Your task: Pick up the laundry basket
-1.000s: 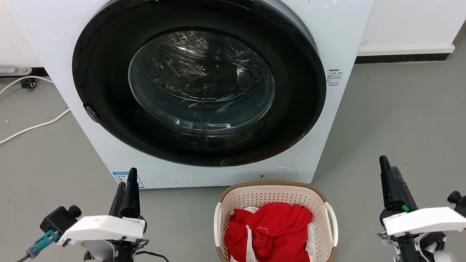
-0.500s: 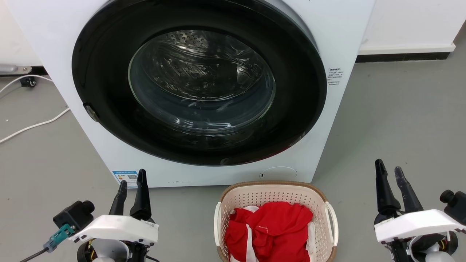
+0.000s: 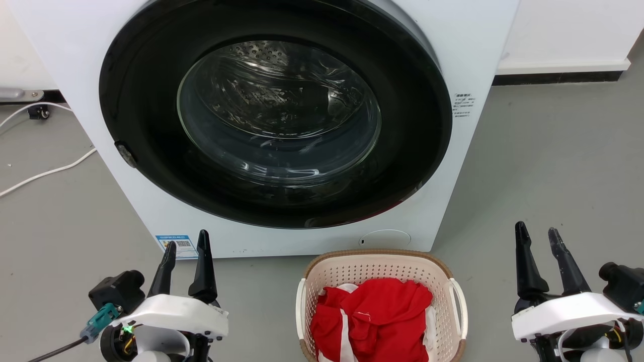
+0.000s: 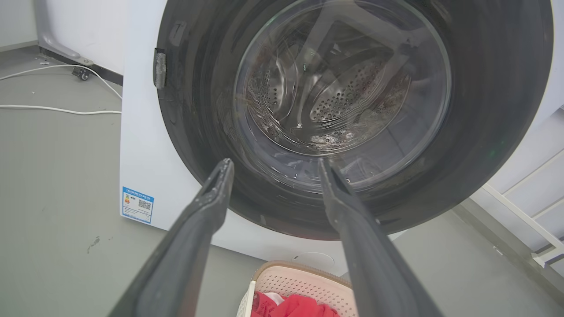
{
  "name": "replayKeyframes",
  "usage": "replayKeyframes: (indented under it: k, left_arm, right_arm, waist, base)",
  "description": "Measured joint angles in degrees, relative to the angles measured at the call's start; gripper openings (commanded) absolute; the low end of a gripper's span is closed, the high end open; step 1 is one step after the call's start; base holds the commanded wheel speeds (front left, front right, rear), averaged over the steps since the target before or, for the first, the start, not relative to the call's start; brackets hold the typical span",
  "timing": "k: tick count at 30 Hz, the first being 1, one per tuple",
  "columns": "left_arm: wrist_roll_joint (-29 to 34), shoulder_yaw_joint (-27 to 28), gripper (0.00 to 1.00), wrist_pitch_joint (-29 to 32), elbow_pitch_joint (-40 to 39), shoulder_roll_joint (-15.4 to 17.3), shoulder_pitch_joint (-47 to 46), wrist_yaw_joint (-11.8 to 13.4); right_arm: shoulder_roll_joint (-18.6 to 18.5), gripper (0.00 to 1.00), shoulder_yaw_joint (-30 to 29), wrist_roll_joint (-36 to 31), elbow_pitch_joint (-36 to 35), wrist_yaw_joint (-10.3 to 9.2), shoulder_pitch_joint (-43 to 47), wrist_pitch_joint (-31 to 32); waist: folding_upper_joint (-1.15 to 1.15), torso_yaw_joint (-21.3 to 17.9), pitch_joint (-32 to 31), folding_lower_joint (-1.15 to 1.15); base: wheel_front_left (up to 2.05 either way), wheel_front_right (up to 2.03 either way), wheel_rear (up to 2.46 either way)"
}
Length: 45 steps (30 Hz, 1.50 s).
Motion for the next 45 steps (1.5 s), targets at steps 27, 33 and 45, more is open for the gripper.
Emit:
replayKeyframes:
  k: [27, 33, 45]
  left_arm:
    - [15.91, -1.81, 1.0, -3.86, 0.87, 0.37, -0.16, 0.93]
    - [18.9, -2.13, 1.0, -4.68, 1.08, 0.4, -0.16, 1.02]
    - [24.62, -2.53, 1.0, -6.04, 1.59, 0.41, -0.17, 1.69]
  right_arm:
    - [-0.1, 1.0, 0.22, -16.07, -0.71, 0.01, 0.58, -3.9]
    - [-0.11, 1.0, 0.22, -19.38, -0.88, 0.01, 0.77, -4.54]
    - [-0.15, 1.0, -0.11, -24.99, -1.07, 0.01, 1.11, -6.05]
  waist:
    - [0.0, 0.03, -0.25, 0.0]
    - [0.0, 0.11, -0.14, 0.0]
    - [0.0, 0.17, -0.07, 0.0]
  base:
    - [0.0, 0.0, 0.0]
    - [0.0, 0.0, 0.0]
    - [0.0, 0.0, 0.0]
